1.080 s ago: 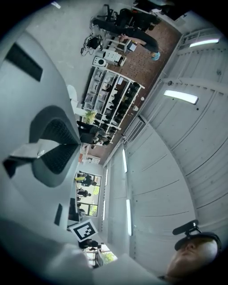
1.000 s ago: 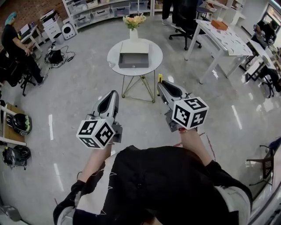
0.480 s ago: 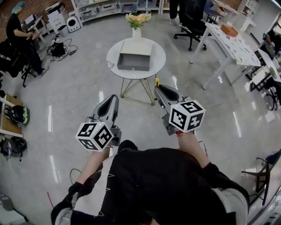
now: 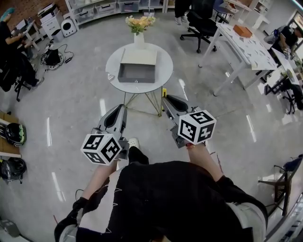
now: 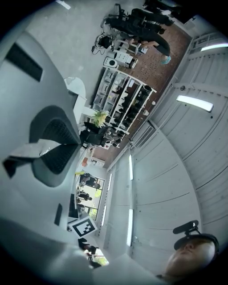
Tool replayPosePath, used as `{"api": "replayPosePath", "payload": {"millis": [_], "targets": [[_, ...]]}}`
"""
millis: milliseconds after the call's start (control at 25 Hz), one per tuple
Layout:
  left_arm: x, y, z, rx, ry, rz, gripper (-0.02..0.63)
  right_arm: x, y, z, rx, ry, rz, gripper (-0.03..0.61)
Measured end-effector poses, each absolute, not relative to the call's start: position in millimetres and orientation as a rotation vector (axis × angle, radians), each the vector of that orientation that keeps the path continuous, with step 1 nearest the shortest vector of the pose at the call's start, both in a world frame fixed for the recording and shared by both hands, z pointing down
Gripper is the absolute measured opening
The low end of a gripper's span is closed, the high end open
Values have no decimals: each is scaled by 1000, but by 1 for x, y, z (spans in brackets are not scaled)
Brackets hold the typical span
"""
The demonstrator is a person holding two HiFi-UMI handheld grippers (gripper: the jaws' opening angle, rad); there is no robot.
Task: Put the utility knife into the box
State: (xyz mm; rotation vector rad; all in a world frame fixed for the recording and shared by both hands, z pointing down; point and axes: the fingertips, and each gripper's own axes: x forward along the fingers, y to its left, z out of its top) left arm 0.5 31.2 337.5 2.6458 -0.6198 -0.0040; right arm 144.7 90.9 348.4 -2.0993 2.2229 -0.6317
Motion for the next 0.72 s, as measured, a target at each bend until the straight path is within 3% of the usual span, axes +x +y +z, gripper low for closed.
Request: {"api": "replayPosePath", "payload": {"millis": [720], "targets": [[66, -143, 301, 2694, -496, -52, 11, 198, -66, 320, -2162, 2120, -593, 52]]}}
